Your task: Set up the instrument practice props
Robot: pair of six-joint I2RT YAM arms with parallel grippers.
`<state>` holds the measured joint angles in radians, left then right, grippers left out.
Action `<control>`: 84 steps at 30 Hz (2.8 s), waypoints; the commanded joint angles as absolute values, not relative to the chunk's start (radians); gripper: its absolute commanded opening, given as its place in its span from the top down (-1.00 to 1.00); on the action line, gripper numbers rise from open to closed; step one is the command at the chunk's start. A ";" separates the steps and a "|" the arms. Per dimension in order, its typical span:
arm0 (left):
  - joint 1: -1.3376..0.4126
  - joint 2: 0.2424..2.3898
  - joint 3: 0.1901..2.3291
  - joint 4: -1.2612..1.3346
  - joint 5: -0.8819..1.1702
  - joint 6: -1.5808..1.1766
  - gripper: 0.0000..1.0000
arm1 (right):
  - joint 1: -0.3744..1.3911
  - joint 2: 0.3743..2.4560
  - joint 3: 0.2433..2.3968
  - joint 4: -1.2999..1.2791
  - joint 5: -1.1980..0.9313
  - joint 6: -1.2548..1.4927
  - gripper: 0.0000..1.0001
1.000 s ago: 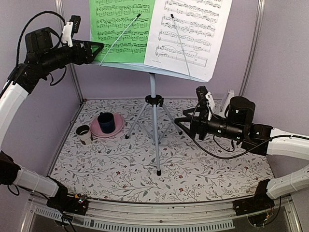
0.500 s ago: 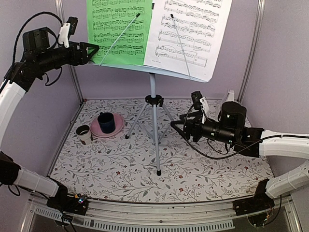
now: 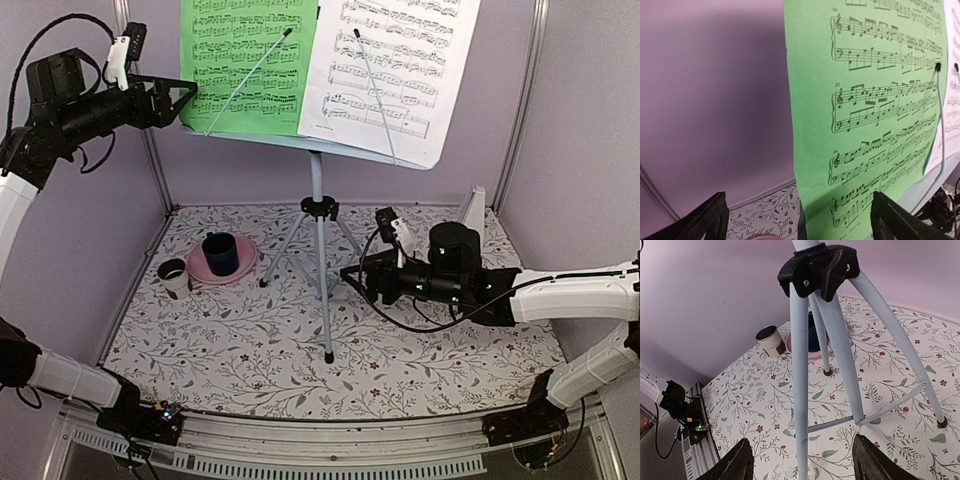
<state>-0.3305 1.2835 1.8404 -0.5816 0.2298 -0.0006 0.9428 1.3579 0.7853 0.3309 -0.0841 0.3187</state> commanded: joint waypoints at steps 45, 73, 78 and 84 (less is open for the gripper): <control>-0.459 1.050 0.638 -0.057 0.224 -0.396 -0.66 | 0.637 1.591 0.743 0.312 -0.308 0.359 -0.27; -0.517 1.731 0.716 0.363 0.258 -0.465 0.20 | 0.574 1.939 0.917 0.360 -0.323 0.409 0.23; -0.503 1.772 0.734 0.367 0.239 -0.464 0.36 | 0.555 1.988 0.941 0.356 -0.329 0.427 0.38; -0.479 1.815 0.762 0.352 0.248 -0.455 0.55 | 0.533 2.028 0.980 0.335 -0.326 0.442 0.46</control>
<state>-0.4984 1.7832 0.7261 0.3382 0.2489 -0.4644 0.5495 1.9903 0.9474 0.3485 -0.3267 0.4236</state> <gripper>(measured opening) 0.245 0.278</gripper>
